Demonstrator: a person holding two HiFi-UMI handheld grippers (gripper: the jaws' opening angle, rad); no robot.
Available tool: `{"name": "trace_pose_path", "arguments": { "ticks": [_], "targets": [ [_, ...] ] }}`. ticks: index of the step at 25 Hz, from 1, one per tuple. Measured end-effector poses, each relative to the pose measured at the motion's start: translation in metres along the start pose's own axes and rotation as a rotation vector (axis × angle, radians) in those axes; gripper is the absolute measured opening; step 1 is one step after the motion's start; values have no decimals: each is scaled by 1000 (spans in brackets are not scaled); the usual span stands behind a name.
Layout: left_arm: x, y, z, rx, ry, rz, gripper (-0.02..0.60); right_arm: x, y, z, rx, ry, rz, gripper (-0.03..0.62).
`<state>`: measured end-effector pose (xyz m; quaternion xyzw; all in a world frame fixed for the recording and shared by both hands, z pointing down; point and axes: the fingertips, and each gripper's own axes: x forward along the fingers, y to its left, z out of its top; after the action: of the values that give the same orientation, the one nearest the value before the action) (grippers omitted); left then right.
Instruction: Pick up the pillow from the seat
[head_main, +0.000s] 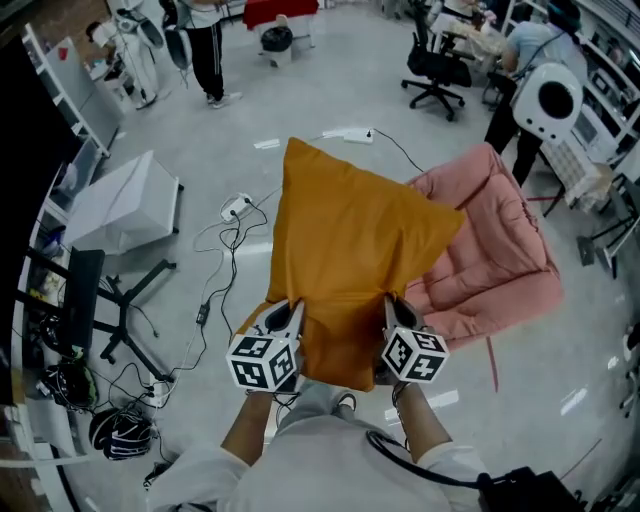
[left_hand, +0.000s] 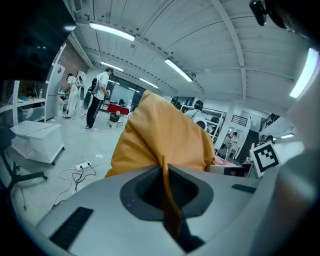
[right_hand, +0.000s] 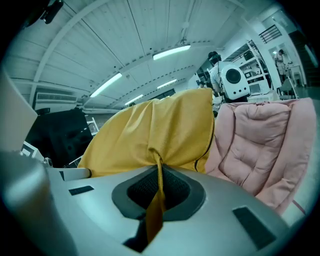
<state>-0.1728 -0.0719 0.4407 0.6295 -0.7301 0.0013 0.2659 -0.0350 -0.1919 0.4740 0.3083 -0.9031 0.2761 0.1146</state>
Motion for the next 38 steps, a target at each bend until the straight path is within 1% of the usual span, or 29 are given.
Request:
{"name": "trace_pose_path", "arguments": {
  "ticks": [2, 6, 14, 20, 23, 27, 30, 33, 38],
  "targets": [
    [-16, -7, -6, -5, -9, 23, 20, -13, 5, -5, -11, 9, 24, 34],
    [-43, -16, -5, -15, -33, 77, 20, -24, 18, -4, -31, 24, 78, 34],
    [-92, 12, -1, -41, -59, 192, 20, -12, 72, -12, -76, 78, 190, 34],
    [-135, 51, -3, -87, -100, 238, 20, -1, 126, -29, -126, 115, 236, 34],
    [-160, 76, -13, -112, -109, 264, 20, 5, 156, -47, -148, 135, 248, 34],
    [-196, 113, -19, -147, -106, 297, 20, 11, 202, -71, -172, 167, 267, 34],
    [-221, 141, -20, -168, -121, 313, 18, 17, 235, -85, -182, 176, 289, 34],
    [-238, 156, -27, -191, -133, 317, 19, 21, 253, -98, -183, 181, 305, 34],
    [-253, 168, -27, -179, -146, 332, 20, 23, 271, -106, -182, 181, 314, 35]
  ]
}}
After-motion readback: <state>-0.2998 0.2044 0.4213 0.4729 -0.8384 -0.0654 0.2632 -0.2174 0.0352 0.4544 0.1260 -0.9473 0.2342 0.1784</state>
